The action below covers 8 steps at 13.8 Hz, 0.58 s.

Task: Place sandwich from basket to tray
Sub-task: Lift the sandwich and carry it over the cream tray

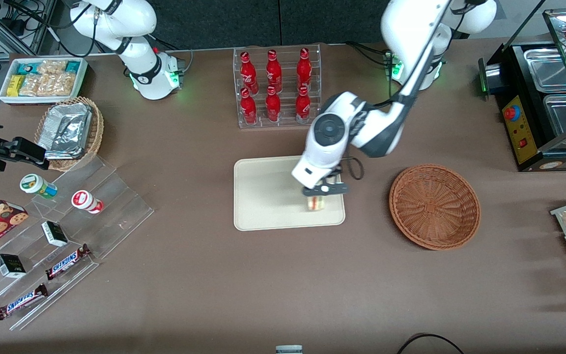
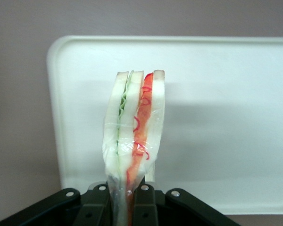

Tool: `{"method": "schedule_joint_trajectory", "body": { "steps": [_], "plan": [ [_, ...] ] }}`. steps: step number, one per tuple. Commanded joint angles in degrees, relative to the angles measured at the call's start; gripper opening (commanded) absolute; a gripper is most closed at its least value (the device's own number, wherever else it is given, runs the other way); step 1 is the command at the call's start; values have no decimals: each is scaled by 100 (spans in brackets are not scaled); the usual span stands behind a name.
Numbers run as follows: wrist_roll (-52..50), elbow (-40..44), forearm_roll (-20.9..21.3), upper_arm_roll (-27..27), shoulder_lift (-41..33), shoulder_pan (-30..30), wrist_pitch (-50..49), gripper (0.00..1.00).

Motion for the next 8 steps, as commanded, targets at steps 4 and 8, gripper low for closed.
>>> {"method": "schedule_joint_trajectory", "body": {
  "steps": [4, 8],
  "plan": [
    [-273, 526, -61, 66, 616, -433, 54, 0],
    [-237, 543, -61, 66, 712, -460, 98, 0]
  ]
}}
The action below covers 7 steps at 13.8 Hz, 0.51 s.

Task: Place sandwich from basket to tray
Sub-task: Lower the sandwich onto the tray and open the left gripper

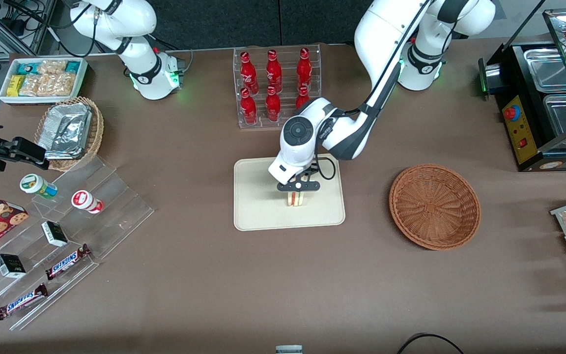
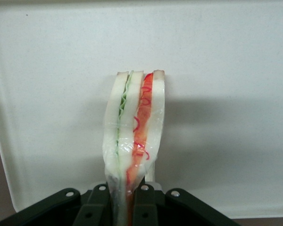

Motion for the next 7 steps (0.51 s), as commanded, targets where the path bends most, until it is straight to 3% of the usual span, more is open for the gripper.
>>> {"method": "schedule_joint_trajectory", "body": {
  "steps": [1, 3, 4, 6, 7],
  "plan": [
    [-39, 190, -55, 70, 153, -90, 38, 0],
    [-39, 190, -55, 70, 214, -108, 100, 0],
    [-66, 199, -55, 70, 223, -117, 92, 20],
    [-57, 216, -64, 70, 250, -117, 92, 100],
    [-101, 251, -64, 70, 250, -117, 83, 100]
  ]
}}
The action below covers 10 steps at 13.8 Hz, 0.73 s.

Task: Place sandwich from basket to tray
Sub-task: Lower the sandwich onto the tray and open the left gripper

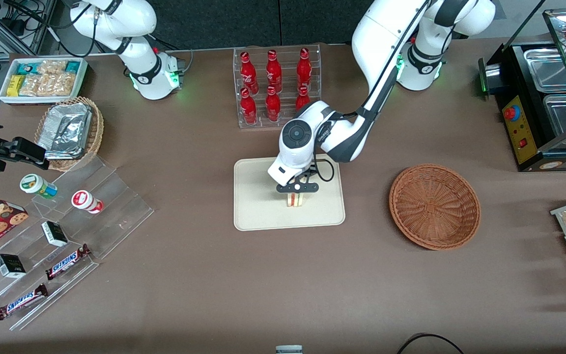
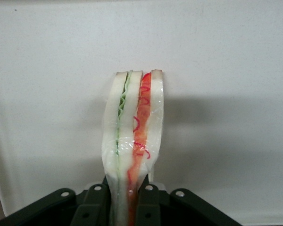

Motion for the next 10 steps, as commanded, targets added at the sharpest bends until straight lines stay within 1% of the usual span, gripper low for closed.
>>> {"method": "schedule_joint_trajectory", "body": {
  "steps": [1, 3, 7, 10],
  "plan": [
    [-108, 188, -64, 70, 105, -98, 6, 100],
    [-117, 214, -64, 70, 87, -98, -3, 100],
    [-55, 494, -82, 78, 9, -19, -318, 100],
    [154, 750, -20, 113, -88, 112, -915, 100]
  ]
}}
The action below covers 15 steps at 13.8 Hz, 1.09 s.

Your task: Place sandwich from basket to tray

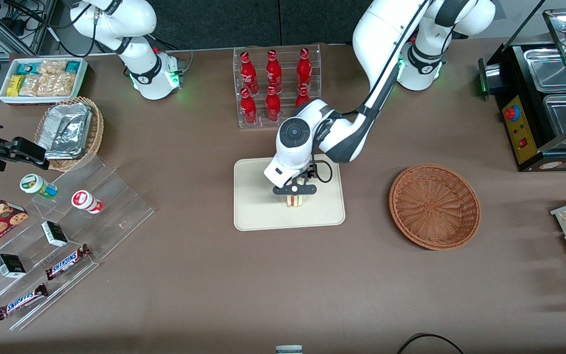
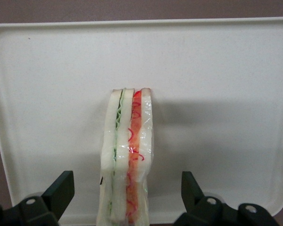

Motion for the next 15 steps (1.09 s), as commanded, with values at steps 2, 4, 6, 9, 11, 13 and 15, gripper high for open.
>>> {"method": "schedule_joint_trajectory", "body": {
  "steps": [2, 4, 6, 9, 11, 13, 15],
  "plan": [
    [885, 180, 34, 38, -353, 357, -785, 100],
    [1179, 154, 183, 116, -651, 524, -1269, 100],
    [1101, 153, 516, 309, -802, 569, -1848, 100],
    [1188, 136, 615, 661, -794, 691, -1939, 100],
    [1345, 136, 562, 644, -924, 1068, -1939, 100],
    [1723, 127, 474, 653, -1118, 1367, -1992, 100],
    [1978, 127, 465, 653, -1294, 1649, -2044, 100]
  ]
}}
